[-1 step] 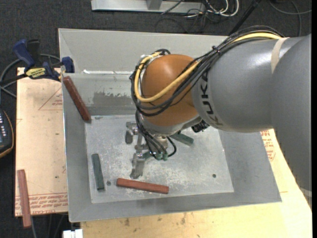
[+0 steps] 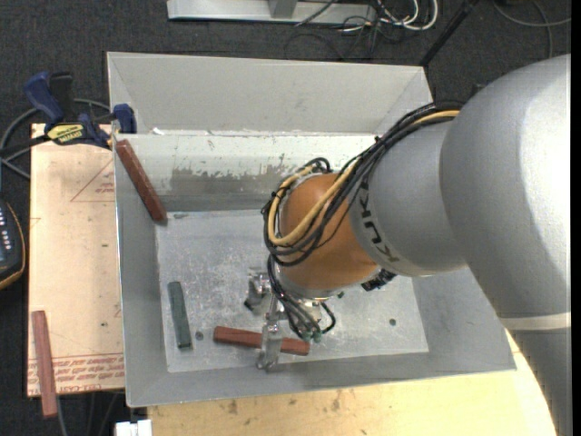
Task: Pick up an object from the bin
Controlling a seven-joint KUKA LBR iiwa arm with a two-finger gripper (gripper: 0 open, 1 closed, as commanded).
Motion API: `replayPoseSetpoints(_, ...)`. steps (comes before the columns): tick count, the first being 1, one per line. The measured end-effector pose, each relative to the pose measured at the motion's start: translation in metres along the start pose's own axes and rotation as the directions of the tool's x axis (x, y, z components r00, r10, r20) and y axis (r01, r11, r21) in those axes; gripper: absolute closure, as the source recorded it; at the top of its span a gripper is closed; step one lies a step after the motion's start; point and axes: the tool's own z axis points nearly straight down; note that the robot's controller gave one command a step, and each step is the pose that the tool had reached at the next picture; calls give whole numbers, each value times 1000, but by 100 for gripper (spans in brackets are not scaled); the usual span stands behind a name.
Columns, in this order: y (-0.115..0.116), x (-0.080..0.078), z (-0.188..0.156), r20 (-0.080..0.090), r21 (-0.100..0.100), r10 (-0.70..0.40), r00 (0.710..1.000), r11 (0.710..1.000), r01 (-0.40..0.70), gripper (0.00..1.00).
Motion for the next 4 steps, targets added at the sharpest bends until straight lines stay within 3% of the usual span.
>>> replayPoseSetpoints(1, 2, -2, -5, 6, -3, -2, 1000, 1000, 2, 100)
replayPoseSetpoints(2, -12, -19, -151, 14, -2, -31, 999, 1000, 31, 100)
replayPoseSetpoints(3, -12, -17, -146, 5, -1, -31, 999, 1000, 31, 0)
replayPoseSetpoints(4, -30, -18, 5, -4, 0, -2, 1000, 1000, 2, 0)
